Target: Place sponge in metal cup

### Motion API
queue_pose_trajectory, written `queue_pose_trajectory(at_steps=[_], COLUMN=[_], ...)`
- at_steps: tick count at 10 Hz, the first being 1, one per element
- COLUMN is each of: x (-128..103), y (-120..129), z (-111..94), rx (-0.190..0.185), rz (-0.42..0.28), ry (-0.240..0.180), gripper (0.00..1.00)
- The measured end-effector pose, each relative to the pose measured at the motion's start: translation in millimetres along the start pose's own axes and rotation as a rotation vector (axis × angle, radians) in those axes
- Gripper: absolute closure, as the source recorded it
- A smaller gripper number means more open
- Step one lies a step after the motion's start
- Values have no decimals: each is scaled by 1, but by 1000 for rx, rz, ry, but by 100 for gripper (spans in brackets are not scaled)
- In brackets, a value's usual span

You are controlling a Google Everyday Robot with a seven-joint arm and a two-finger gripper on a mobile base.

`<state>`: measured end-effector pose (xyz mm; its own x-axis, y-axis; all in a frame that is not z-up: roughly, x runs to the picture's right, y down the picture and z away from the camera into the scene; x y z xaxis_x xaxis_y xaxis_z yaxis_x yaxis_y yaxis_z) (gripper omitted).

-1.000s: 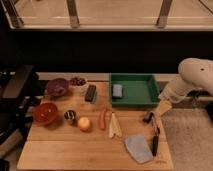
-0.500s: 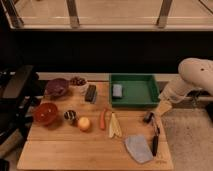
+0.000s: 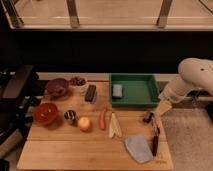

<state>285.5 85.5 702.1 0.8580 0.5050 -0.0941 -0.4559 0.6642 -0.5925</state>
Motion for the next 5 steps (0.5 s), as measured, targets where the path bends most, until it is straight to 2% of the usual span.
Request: queue_pose_trajectory(at_steps=[2, 3, 5], x=[-1, -1, -18], y=[-4, -7, -30], z=[-1, -1, 3], rx=[-2, -15, -30], rz=[9, 20, 42], ry=[-9, -12, -26], gripper=[33, 33, 33])
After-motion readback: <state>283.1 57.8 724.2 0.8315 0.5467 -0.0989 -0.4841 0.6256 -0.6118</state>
